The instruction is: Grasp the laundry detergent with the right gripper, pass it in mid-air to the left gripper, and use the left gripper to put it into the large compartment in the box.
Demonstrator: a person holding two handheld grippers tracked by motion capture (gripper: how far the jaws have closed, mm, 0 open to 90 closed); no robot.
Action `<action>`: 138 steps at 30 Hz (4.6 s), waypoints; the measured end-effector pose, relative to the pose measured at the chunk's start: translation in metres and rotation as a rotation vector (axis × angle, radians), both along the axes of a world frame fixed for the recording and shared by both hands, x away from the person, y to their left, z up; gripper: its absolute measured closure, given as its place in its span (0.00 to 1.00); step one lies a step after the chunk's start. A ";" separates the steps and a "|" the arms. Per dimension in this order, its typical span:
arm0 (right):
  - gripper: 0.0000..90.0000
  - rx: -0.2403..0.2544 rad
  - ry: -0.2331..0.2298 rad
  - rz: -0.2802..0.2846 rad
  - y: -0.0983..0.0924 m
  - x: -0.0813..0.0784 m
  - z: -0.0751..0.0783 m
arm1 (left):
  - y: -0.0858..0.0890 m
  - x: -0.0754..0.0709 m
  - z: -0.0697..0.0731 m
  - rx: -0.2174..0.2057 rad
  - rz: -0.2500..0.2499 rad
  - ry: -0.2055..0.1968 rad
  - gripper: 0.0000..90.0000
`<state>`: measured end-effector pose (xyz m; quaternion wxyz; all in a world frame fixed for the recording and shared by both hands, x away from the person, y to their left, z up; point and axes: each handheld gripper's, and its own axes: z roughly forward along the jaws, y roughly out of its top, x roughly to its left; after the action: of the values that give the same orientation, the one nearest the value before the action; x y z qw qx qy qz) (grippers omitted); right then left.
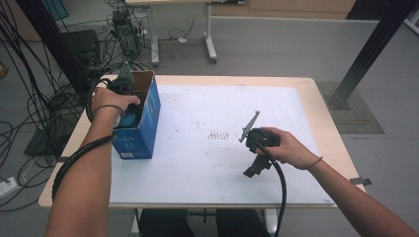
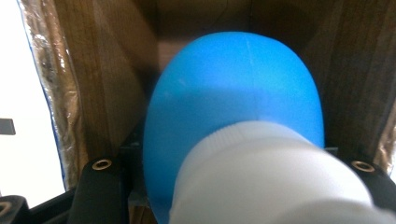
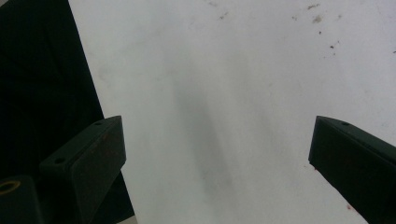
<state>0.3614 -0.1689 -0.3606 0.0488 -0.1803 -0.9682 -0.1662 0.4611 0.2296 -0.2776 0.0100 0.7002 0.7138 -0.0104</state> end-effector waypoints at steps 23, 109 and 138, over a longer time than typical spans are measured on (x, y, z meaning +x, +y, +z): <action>0.04 -0.002 -0.003 -0.004 -0.001 -0.001 0.001 | 0.001 0.000 0.001 0.000 0.019 -0.010 0.40; 0.04 -0.051 -0.036 -0.016 -0.006 -0.011 0.031 | -0.120 -0.085 0.137 -0.016 -0.341 -0.133 0.06; 0.04 -0.041 -0.037 -0.044 -0.006 -0.010 0.031 | -0.179 -0.087 0.050 -0.048 -0.492 -0.101 0.06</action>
<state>0.3510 -0.1747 -0.3295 0.0236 -0.1995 -0.9679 -0.1507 0.3738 0.0506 -0.2275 0.0593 0.8520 0.5202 0.0055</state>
